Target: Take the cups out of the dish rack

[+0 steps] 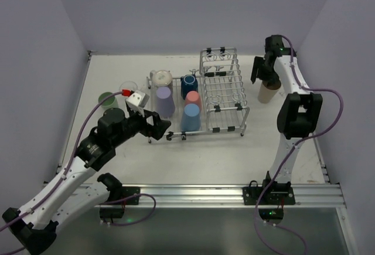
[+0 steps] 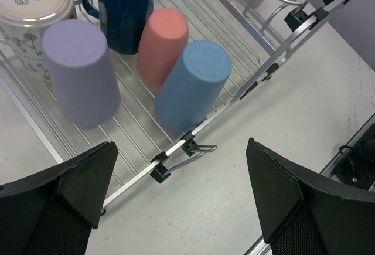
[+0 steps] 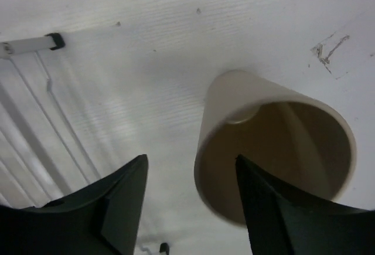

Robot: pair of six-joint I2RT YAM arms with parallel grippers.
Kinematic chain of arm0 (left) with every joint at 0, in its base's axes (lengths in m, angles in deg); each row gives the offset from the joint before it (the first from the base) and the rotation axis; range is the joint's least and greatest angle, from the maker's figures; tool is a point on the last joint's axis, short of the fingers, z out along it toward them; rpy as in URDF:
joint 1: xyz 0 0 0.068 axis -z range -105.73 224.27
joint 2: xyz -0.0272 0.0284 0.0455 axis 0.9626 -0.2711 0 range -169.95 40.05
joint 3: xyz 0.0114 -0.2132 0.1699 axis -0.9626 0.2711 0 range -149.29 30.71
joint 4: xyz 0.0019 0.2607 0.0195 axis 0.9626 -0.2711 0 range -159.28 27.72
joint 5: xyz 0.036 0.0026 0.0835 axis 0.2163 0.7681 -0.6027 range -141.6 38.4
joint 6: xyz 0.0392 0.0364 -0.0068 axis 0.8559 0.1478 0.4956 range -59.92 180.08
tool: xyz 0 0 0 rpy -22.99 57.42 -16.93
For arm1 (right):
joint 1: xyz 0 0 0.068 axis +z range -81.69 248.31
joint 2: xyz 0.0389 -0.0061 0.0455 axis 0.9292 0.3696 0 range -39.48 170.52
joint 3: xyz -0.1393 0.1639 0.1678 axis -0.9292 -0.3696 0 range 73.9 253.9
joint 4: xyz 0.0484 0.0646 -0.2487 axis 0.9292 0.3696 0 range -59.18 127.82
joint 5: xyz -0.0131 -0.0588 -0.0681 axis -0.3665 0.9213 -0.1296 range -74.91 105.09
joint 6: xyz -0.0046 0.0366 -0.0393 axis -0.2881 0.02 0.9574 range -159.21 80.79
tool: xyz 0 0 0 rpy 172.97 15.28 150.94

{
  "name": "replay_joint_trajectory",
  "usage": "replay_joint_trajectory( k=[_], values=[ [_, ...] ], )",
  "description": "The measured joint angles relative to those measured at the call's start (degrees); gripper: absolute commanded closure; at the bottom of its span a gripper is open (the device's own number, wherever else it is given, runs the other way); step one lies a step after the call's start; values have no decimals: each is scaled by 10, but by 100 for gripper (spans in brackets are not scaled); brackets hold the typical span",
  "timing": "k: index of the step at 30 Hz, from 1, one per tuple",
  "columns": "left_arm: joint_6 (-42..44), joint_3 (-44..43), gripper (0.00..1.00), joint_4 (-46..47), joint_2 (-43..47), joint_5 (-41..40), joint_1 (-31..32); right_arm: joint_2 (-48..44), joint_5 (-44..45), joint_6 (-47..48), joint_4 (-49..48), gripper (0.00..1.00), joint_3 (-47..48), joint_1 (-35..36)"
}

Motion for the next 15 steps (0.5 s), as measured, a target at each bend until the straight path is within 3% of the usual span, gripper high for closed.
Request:
replay_joint_trajectory(
  k=[3, 7, 11, 15],
  values=[
    [-6, 0, 0, 7, -20, 9, -2, -64, -14, -7, -23, 16, -17, 1],
    [-36, -1, 2, 23, -62, 26, -2, -228, -36, -26, -99, 6, -103, 1],
    [-68, -7, 2, 52, -118, 29, 2, -453, -78, -56, -217, 2, -252, 2],
    [-78, -46, 2, 72, -203, 8, 31, -618, -138, -93, -330, 2, -400, 17]
  ],
)
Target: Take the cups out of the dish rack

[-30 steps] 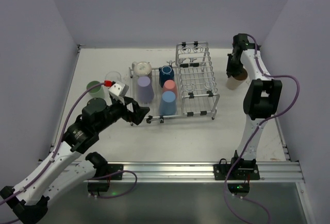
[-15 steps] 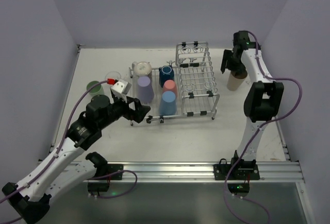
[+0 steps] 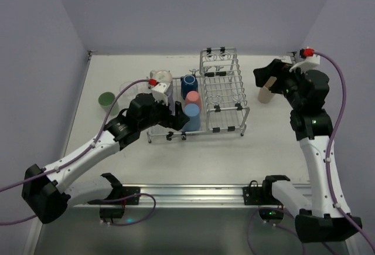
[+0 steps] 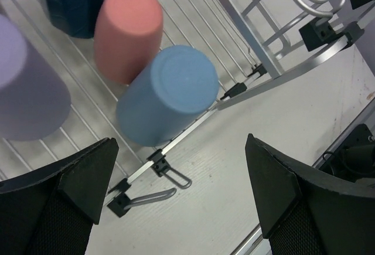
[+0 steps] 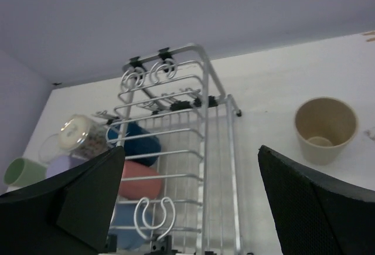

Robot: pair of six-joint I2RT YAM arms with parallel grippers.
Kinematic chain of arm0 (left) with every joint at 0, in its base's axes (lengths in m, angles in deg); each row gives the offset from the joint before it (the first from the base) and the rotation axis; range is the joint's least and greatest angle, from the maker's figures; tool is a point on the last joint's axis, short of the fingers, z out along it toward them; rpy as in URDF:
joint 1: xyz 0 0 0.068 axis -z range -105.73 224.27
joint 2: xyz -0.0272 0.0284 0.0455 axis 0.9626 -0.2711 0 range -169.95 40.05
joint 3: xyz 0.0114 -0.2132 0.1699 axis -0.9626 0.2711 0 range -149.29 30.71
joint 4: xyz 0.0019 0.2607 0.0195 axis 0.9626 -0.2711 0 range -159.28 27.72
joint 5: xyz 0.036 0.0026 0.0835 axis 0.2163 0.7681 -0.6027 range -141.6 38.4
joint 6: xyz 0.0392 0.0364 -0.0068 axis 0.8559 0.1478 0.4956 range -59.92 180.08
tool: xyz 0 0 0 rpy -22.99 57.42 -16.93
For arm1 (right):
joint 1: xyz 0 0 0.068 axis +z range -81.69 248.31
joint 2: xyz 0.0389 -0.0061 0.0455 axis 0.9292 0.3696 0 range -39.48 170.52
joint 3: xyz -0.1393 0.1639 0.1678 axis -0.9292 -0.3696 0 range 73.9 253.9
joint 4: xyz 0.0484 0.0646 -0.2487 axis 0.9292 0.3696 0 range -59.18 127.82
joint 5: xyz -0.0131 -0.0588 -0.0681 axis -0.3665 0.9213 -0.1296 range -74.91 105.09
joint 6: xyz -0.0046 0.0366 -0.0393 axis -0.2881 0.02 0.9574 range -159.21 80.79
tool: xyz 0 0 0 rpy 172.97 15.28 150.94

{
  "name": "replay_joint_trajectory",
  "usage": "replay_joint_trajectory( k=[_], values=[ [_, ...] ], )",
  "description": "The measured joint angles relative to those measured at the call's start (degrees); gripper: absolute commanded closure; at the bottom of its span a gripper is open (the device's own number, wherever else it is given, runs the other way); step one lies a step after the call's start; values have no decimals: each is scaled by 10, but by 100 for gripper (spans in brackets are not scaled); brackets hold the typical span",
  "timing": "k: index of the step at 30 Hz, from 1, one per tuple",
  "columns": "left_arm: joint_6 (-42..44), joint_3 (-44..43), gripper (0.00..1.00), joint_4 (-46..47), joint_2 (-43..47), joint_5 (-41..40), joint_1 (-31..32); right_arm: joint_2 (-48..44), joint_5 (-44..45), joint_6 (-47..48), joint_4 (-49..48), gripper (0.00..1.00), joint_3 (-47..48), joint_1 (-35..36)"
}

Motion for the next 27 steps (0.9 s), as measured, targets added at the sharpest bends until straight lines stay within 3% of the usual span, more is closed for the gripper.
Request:
replay_joint_trajectory(
  k=[9, 21, 23, 27],
  values=[
    [60, -36, 2, 59, -108, -82, 67, -74, -97, -53, -77, 2, -173, 8],
    [121, -46, 3, 122, -194, -124, 81, -94, -164, -79, -138, 2, -186, 13],
    [124, -48, 11, 132, -204, -131, 82, -91, -170, -79, -138, 2, -186, 16],
    [134, -49, 46, 152, -219, -139, 84, -93, -174, -81, -138, 2, -186, 26]
  ],
)
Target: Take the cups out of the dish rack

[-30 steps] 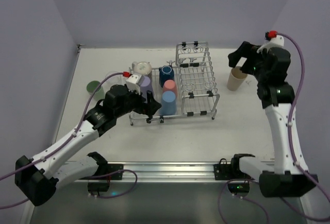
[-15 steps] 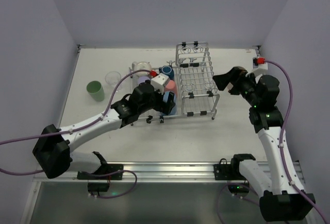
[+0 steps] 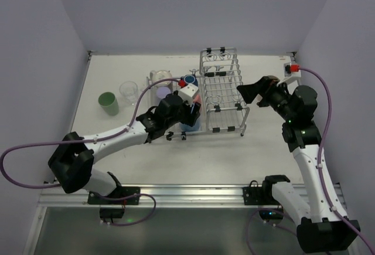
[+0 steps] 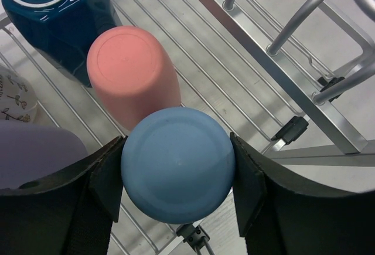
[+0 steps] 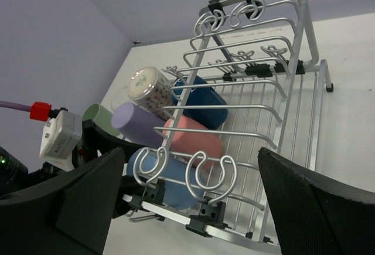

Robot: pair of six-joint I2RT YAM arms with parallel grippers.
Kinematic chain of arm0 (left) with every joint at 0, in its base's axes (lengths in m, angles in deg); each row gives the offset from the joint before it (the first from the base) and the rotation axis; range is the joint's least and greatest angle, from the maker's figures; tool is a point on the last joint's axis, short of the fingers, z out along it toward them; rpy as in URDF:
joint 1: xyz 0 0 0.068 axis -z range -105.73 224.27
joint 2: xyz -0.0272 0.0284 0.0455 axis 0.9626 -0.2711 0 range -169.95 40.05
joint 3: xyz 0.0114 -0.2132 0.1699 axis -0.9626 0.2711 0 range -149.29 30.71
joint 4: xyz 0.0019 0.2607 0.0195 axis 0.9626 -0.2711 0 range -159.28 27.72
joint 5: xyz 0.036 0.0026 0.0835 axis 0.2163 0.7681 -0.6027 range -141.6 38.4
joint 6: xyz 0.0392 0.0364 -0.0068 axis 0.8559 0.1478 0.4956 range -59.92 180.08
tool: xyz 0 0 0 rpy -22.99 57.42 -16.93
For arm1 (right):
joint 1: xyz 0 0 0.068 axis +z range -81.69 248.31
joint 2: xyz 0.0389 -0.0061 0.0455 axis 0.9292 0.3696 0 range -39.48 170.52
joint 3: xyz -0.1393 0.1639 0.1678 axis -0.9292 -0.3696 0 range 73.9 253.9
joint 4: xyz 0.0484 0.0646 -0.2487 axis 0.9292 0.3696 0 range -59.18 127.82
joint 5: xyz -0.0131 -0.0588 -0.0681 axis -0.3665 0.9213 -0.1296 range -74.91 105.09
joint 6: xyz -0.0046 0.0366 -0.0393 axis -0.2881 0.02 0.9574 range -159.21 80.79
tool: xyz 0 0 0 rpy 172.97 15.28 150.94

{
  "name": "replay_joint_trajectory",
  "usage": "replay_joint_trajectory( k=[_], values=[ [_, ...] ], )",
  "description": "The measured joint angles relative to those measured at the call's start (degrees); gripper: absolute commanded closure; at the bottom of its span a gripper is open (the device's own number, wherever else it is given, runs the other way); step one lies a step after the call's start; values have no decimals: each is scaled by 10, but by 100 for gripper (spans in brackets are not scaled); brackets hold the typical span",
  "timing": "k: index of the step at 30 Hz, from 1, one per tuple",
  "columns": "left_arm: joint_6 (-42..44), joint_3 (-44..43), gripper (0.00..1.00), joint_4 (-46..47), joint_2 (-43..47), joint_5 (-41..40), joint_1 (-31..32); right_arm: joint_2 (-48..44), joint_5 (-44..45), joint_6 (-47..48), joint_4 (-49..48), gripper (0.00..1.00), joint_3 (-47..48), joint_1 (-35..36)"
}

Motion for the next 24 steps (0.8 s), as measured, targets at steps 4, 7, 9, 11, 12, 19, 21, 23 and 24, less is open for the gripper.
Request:
replay_joint_trajectory(
  k=[4, 7, 9, 11, 12, 19, 21, 23, 24],
  values=[
    [4, 0, 61, 1, 3, -12, 0, -5, 0, -5, 0, 2, 0, 18],
    [1, 6, 64, -7, 37, -24, 0, -15, -1, -15, -5, 2, 0, 48],
    [-2, 12, 64, -14, 85, -31, 0, -23, -2, -28, -17, 2, -1, 71],
    [-9, 14, 64, -16, 142, -33, 0, -31, -12, -51, -43, 2, -4, 97],
    [-13, 14, 64, -13, 174, -34, 0, -33, -14, -62, -59, 2, -8, 107],
    [-68, 50, 65, 65, 379, -18, 0, -20, -32, -155, -198, 2, -40, 211],
    [-89, 61, 65, 91, 410, -7, 0, -2, -36, -175, -236, 2, -40, 237],
    [-108, 71, 65, 116, 427, 5, 0, 23, -45, -198, -275, 2, -40, 260],
    [-118, 77, 66, 125, 432, 10, 0, 37, -49, -209, -294, 2, -40, 272]
  ],
)
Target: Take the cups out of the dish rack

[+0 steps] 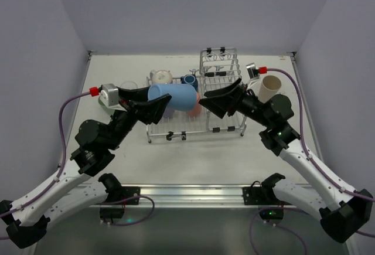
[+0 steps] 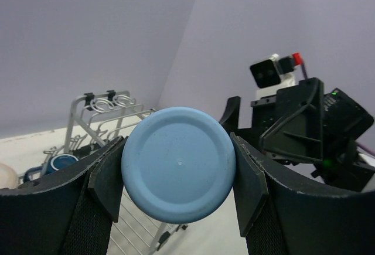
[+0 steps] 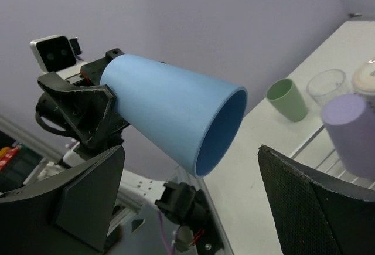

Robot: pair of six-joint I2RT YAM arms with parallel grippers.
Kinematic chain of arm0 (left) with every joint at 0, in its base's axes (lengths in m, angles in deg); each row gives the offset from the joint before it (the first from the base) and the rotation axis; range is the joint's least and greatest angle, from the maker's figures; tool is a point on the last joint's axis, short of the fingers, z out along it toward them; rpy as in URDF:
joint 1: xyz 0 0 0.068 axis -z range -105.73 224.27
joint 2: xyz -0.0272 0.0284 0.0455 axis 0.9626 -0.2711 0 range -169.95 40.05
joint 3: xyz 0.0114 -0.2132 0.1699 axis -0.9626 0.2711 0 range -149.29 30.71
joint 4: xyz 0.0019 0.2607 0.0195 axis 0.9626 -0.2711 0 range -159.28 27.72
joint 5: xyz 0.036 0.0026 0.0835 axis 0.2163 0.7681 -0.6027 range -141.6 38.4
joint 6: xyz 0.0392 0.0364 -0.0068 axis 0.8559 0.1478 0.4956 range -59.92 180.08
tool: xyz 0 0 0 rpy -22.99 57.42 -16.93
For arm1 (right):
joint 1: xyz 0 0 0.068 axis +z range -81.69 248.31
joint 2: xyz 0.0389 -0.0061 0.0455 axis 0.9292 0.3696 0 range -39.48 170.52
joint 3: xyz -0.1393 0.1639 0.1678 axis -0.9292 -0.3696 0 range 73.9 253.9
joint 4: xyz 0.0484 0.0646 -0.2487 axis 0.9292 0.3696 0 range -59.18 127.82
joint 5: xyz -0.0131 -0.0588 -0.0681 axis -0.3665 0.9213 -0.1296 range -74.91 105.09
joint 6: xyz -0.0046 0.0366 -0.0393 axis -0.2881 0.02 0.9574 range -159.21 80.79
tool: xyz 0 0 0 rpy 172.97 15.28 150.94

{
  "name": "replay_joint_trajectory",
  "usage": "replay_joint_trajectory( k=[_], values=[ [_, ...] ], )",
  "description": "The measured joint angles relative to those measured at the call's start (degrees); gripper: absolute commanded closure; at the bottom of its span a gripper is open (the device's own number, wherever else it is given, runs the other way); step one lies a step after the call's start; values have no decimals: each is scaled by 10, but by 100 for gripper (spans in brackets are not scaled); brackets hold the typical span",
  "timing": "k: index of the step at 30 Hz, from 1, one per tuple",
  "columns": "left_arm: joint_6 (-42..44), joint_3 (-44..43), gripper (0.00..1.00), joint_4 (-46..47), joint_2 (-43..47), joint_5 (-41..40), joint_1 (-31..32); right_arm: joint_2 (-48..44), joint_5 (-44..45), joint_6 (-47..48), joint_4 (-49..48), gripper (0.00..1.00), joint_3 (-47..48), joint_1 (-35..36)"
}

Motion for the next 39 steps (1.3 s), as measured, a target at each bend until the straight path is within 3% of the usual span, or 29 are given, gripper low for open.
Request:
replay_joint_trajectory(
  k=[5, 8, 9, 10, 11, 12, 13, 15, 19, 22, 25, 28, 32, 39],
  values=[
    [-33, 22, 65, 32, 4, 30, 0, 49, -12, -32, -56, 4, 2, 47],
    [-49, 29, 63, 50, -3, 49, 0, 78, -27, -52, -96, 17, 8, 67],
    [-53, 31, 57, 58, -7, 53, 0, 88, -33, -63, -115, 26, 9, 70],
    [-57, 33, 52, 65, -10, 59, 0, 98, -39, -76, -141, 54, 9, 72],
    [-59, 36, 32, 71, -12, 64, 0, 108, -42, -88, -166, 63, 10, 73],
    [-60, 36, 20, 73, -14, 64, 0, 116, -45, -103, -183, 72, 10, 73],
    [-66, 37, 12, 75, -14, 66, -2, 124, -53, -119, -209, 89, 10, 73],
    [-64, 37, 1, 61, -16, 61, -4, 130, -67, -146, -260, 98, 13, 80],
    [-57, 31, 0, 30, -9, 63, 0, 123, -45, -144, -264, 100, 13, 78],
    [-39, 18, 0, -17, 16, 44, 0, 104, -18, -104, -208, 100, 21, 75],
    [-13, -3, 0, -73, 49, 16, 0, 70, 40, -17, -61, 100, 71, 70],
    [15, -28, 0, -145, 76, -25, 0, 57, 123, 92, 116, 100, 180, 50],
    [44, -45, 0, -238, 75, -71, 0, 63, 221, 206, 297, 100, 323, -36],
    [81, -38, 0, -367, 13, -110, 0, 171, 377, 329, 533, 100, 475, -160]
  ],
)
